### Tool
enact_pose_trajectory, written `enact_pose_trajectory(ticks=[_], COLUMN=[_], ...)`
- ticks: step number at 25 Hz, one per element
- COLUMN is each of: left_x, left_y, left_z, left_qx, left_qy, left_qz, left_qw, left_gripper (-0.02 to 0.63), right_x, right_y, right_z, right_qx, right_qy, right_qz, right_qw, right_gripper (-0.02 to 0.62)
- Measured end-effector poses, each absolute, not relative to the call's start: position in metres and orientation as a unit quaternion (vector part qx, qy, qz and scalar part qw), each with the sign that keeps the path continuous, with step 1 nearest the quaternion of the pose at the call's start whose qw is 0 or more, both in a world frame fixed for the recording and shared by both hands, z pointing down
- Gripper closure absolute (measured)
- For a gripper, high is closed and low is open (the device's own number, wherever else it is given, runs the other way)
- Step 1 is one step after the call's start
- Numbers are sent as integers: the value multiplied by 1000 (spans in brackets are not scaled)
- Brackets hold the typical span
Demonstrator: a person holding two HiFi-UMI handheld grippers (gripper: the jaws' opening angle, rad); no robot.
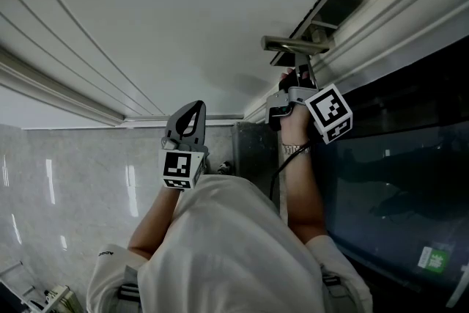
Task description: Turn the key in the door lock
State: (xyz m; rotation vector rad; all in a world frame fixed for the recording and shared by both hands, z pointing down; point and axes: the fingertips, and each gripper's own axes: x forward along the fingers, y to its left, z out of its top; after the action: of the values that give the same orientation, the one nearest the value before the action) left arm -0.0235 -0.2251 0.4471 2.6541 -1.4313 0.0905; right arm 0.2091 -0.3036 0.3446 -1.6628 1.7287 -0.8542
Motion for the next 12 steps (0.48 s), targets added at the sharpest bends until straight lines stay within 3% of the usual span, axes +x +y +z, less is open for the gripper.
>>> enact_pose_trajectory(ticks=[8, 12], left_x=[-24, -22], left_y=[-225, -225], left_z=[446, 445], left_qx=[878, 879], left_qy=[-475, -473], left_qz=[35, 38], left_qw=[56, 53], left_gripper=[598, 598], right_x=[208, 210], right_y=[-304, -305], right_z=[348, 348], right_qx=[-577, -576], right_qy=[623, 629], right_qz=[-383, -379], right_qw=[365, 358], right_gripper=[584, 584])
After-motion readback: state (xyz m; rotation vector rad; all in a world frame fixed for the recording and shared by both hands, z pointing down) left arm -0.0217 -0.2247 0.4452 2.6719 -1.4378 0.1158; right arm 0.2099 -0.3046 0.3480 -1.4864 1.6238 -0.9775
